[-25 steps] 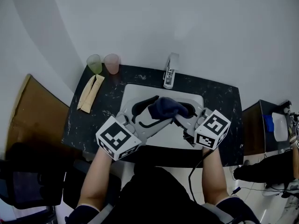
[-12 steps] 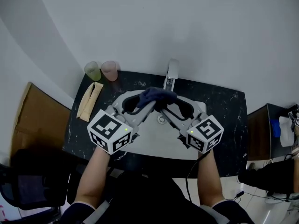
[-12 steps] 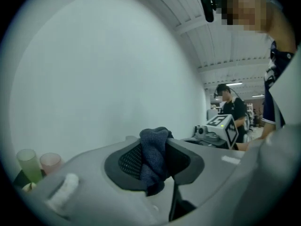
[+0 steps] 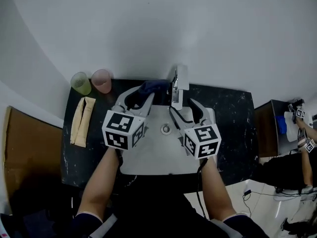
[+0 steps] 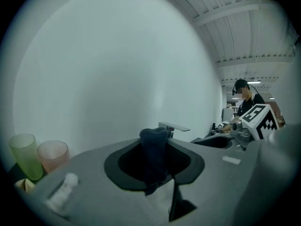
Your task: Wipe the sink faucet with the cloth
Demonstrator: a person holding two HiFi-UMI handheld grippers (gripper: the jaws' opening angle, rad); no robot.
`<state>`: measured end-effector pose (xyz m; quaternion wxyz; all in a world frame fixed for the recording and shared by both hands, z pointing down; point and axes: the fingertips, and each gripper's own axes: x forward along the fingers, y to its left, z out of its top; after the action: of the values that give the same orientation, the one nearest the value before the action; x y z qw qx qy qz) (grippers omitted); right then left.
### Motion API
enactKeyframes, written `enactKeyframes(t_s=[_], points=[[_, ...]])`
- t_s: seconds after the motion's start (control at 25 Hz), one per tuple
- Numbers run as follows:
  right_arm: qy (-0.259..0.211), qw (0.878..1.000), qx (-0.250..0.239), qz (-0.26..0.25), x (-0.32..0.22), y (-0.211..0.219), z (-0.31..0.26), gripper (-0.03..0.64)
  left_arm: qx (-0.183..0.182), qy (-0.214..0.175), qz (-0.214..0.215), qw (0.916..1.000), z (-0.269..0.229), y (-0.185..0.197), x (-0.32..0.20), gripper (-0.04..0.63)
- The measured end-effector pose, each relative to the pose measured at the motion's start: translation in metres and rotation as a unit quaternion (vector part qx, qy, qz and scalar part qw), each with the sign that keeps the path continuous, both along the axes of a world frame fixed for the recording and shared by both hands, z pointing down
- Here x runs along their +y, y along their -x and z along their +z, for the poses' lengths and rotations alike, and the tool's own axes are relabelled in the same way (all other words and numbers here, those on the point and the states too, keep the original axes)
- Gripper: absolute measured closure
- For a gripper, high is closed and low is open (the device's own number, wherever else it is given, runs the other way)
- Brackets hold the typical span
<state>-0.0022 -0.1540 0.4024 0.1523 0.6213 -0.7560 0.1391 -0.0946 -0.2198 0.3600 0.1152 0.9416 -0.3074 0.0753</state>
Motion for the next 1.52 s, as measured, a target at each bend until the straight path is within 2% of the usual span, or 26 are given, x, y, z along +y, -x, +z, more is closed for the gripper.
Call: enactKeyframes(t_s=[0.2, 0.44, 0.68, 0.8, 0.88, 1.08, 1.36, 1.52], points=[[0.023, 0.999, 0.022, 0.034, -0.008, 0.0, 0.013, 0.336, -0.021, 0.04, 0.033, 0.9984, 0.049, -0.026, -0.022, 0.488], [0.014, 0.998, 0.036, 0.057, 0.001, -0.006, 0.011, 0.395, -0.046, 0.084, 0.064, 0.9933, 0.09, -0.061, -0.037, 0.488], [0.016, 0.996, 0.052, 0.07, 0.005, -0.009, 0.01, 0.41, -0.088, 0.082, 0.074, 0.9899, 0.112, -0.087, -0.051, 0.489], [0.017, 0.996, 0.057, 0.07, 0.006, -0.009, 0.01, 0.411, -0.092, 0.084, 0.074, 0.9894, 0.117, -0.091, -0.056, 0.491], [0.016, 0.996, 0.057, 0.072, 0.006, -0.009, 0.009, 0.411, -0.072, 0.097, 0.077, 0.9897, 0.113, -0.091, -0.059, 0.491], [0.016, 0.995, 0.057, 0.076, 0.006, -0.009, 0.01, 0.411, 0.045, 0.148, 0.091, 0.9837, 0.081, -0.092, -0.059, 0.492], [0.017, 0.995, 0.058, 0.078, 0.007, -0.01, 0.01, 0.413, 0.136, 0.116, 0.116, 0.9769, 0.009, -0.092, -0.056, 0.492], [0.017, 0.995, 0.058, 0.078, 0.007, -0.01, 0.01, 0.413, 0.159, 0.102, 0.132, 0.9731, -0.014, -0.092, -0.046, 0.492]])
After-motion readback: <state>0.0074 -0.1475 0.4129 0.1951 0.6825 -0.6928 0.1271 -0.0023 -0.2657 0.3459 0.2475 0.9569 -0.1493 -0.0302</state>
